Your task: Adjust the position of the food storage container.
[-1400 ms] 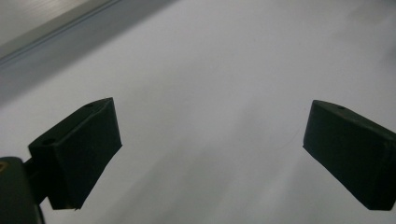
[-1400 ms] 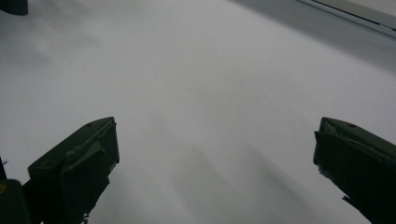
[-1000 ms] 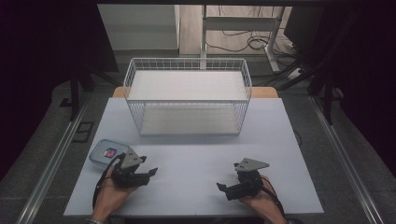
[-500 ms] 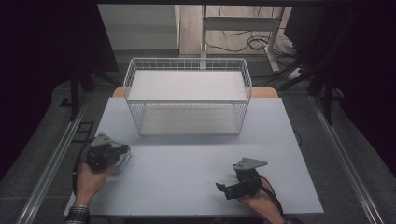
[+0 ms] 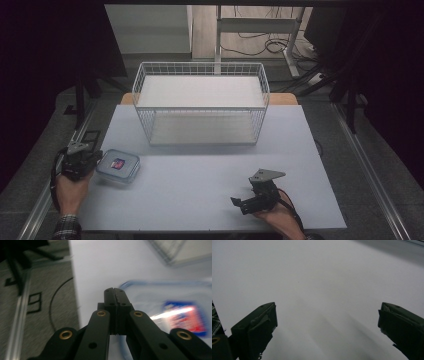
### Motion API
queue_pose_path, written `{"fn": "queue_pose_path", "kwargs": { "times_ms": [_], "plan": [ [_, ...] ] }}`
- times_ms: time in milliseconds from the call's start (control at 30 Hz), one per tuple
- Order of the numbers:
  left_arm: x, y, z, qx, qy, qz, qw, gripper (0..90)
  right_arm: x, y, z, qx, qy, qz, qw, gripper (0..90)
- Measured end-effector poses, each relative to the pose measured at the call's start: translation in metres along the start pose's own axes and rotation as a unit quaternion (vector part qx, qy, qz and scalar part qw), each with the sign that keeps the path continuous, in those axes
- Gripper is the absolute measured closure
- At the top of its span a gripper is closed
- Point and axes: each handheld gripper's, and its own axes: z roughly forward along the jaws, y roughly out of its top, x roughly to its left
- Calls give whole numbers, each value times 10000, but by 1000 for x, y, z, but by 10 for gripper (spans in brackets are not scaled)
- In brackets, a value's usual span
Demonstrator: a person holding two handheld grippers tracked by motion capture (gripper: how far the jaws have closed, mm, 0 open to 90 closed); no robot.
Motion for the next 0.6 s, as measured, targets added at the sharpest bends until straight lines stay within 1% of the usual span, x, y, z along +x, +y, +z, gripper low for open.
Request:
{"fn": "queue_pose_path", "kwargs": {
  "times_ms": [100,133,167,233,267,367,400,467,600],
  "plan": [
    [7,-7,5,162,57,-83,9998,900,-1,-1,1,47,-1,1,10000,22],
    [8,-9,6,205,2,-106,9997,900,-1,-1,2,67,-4,-9,10000,22],
    [8,-10,7,238,-48,-100,9997,900,0,-1,2,80,0,-24,10000,22],
    [5,-11,8,266,-23,-50,9996,900,1,-1,3,105,4,-27,9999,23],
    [5,-11,7,303,-79,-52,9995,900,1,-1,3,117,3,-56,9999,24],
    [0,-13,5,288,-172,-95,9994,900,1,-1,3,132,-3,-45,9999,29],
    [-3,-13,4,317,-215,-32,9993,900,0,-1,3,125,7,-18,9999,33],
    [-9,-13,4,314,-254,19,9992,900,0,-1,2,98,22,20,9999,38],
    [-23,-11,4,333,-430,169,9984,900,0,-1,2,136,13,18,9999,44]
  ]
}}
